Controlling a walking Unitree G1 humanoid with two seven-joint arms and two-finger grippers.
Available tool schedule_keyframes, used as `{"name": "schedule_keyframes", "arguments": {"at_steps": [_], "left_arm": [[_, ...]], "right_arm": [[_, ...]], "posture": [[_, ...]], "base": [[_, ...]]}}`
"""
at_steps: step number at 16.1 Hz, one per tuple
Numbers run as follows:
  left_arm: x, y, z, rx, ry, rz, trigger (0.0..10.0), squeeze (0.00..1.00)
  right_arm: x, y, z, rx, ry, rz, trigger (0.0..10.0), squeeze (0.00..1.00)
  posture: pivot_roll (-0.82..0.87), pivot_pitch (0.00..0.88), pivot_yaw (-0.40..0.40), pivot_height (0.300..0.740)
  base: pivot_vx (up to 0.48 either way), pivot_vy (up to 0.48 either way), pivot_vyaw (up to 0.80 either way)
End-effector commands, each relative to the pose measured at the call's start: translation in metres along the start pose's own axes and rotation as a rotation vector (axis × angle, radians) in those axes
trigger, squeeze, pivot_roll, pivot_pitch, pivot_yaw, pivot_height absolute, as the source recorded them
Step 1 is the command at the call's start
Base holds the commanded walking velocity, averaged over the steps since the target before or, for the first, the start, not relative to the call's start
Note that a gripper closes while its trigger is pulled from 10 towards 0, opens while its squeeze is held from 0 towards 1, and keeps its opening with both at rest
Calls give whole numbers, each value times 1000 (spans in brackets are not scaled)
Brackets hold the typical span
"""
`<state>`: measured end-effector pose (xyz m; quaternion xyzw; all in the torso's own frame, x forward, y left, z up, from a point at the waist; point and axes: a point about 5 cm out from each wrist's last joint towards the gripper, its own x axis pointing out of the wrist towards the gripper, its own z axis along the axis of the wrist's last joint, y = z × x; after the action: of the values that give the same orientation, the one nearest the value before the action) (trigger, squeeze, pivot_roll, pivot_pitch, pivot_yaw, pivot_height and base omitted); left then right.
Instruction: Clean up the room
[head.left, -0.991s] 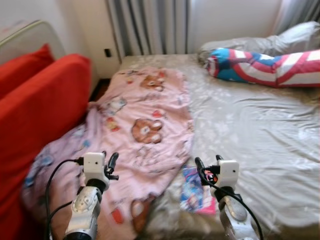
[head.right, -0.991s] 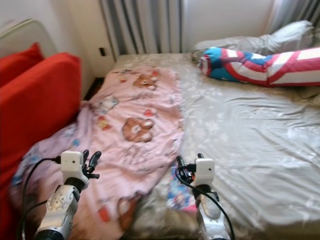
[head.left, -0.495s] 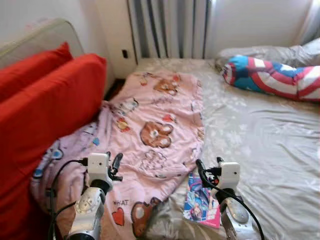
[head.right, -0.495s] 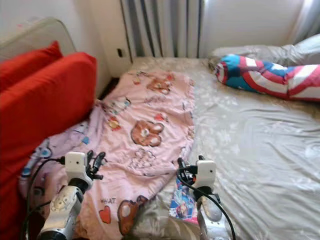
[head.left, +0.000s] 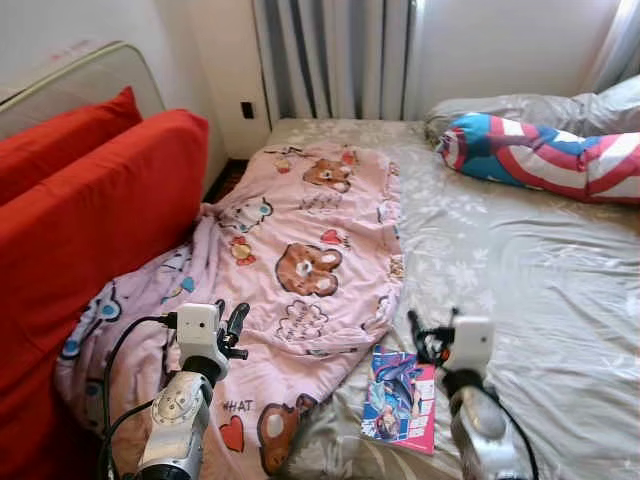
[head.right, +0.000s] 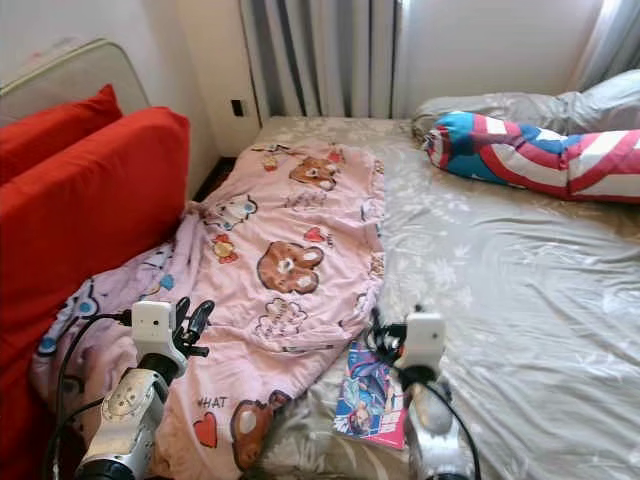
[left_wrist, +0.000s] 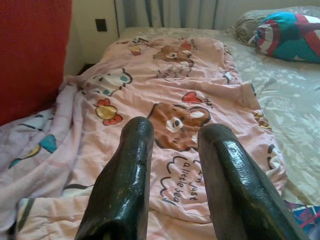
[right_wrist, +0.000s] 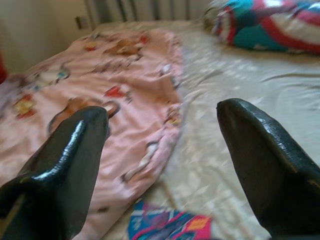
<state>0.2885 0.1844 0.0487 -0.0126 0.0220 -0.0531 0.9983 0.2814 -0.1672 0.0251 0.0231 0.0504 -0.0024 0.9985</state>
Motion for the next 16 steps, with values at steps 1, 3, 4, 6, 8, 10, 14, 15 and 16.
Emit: {"name": "schedule_keyframes", "arguments": {"at_steps": [1,3,4,6,8,10,14,15,16], "left_arm": [[1,0,3,-7,-9,2,10000,0],[0,0,1,-14,-6,10,10000,0],[0,-1,0,-17,-5,10,10000,0],[0,-2,-1,-30,-7,24,10000,0],[1,-7,-2,-46,-10,32,10000,0],[1,-12,-4,-63,-13,39,10000,0],[1,-9,-2,-62,-22,54,10000,0],[2,-6,0,-58,-28,66,10000,0],[2,-5,0,-58,-30,70,10000,0]], "right_arm": [[4,-8,10,4,-48,-63,10000,0],[4,-13,13,-3,-56,-76,10000,0],[4,-16,13,-8,-55,-78,10000,0],[5,-20,16,-26,-60,-71,10000,0],[8,-24,21,-50,-71,-57,10000,0],[11,-31,28,-63,-87,-56,10000,0],[15,-23,30,-61,-92,-24,10000,0],[15,-19,29,-58,-89,-13,10000,0],[15,-18,28,-57,-84,-12,10000,0]], "posture": [[-48,0,47,740],[-53,0,36,740],[-54,0,29,740],[-58,0,9,740],[-57,0,-15,740],[-57,0,-30,740],[-42,0,-40,740],[-38,0,-37,740],[-32,0,-32,740]], "base": [[0,0,0],[0,0,0],[0,0,0],[0,0,0],[0,0,0],[0,0,0],[0,0,0],[0,0,0],[0,0,0]]}}
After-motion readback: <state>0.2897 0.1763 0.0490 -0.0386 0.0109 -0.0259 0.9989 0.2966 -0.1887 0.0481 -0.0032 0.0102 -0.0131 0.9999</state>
